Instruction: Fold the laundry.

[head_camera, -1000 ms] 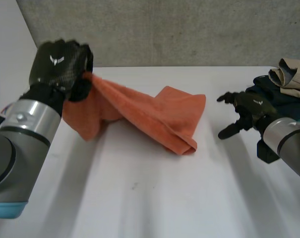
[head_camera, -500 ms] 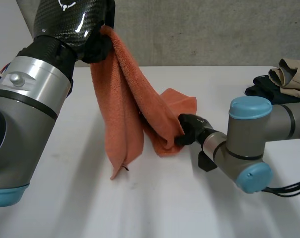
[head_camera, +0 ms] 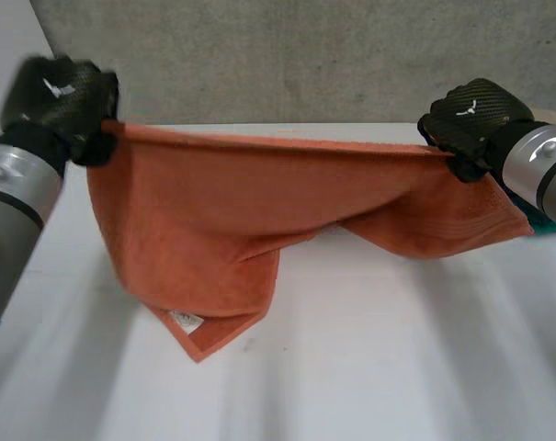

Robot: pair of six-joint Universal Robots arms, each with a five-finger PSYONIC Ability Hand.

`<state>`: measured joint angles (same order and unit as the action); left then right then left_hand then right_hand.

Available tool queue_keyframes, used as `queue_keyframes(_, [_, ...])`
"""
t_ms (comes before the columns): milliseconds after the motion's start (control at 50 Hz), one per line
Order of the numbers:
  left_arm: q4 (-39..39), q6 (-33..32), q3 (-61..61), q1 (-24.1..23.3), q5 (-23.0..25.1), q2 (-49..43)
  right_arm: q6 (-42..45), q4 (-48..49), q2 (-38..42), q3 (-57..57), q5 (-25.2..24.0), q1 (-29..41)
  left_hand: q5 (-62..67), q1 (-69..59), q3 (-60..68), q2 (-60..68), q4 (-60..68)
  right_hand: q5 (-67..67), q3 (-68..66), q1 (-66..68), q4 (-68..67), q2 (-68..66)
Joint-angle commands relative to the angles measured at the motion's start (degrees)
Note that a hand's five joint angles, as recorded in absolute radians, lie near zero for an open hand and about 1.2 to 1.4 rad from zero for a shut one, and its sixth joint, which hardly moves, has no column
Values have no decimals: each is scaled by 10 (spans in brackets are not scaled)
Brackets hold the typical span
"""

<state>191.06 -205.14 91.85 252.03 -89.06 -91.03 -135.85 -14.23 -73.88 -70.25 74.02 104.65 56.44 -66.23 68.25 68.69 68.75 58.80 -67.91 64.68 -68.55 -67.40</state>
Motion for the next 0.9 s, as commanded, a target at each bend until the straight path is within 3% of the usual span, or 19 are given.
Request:
queue_keyframes(20, [18, -20, -61, 0, 37, -146, 21, 34, 90, 52, 14, 8, 136, -138, 118, 113, 113, 112, -121, 153, -115, -126])
queue_keyframes(120, [85, -42, -242, -6, 39, -230, 14, 176, 174, 213, 108, 15, 136, -138, 118, 113, 113, 112, -121, 153, -115, -126])
queue_keyframes(220, [222, -28, -385, 0, 30, -245, -35, 398, 181, 263, 133, 25, 136, -138, 118, 113, 113, 112, -121, 153, -115, -126])
queue_keyframes(300, [287, -22, -386, -7, 12, -243, -64, 502, 165, 251, 128, 27, 136, -138, 118, 113, 113, 112, -121, 153, -115, -126])
queue_keyframes(440, [268, -21, -274, -11, 0, -219, -74, 453, 145, 178, 105, 27, 136, -138, 118, 113, 113, 112, -121, 153, -115, -126])
queue_keyframes(640, [269, -25, -1, -6, 7, -184, -79, 334, 135, 0, 57, 16, 136, -138, 118, 113, 113, 112, -121, 153, -115, -126])
queue_keyframes(840, [287, -25, 104, -3, 19, -215, -206, 259, 210, -54, 41, -30, 136, -138, 118, 113, 113, 112, -121, 153, -115, -126])
queue_keyframes(900, [287, -25, 105, -4, 19, -214, -244, 223, 214, -49, 41, -42, 136, -138, 118, 113, 113, -102, 93, -61, 99, 88])
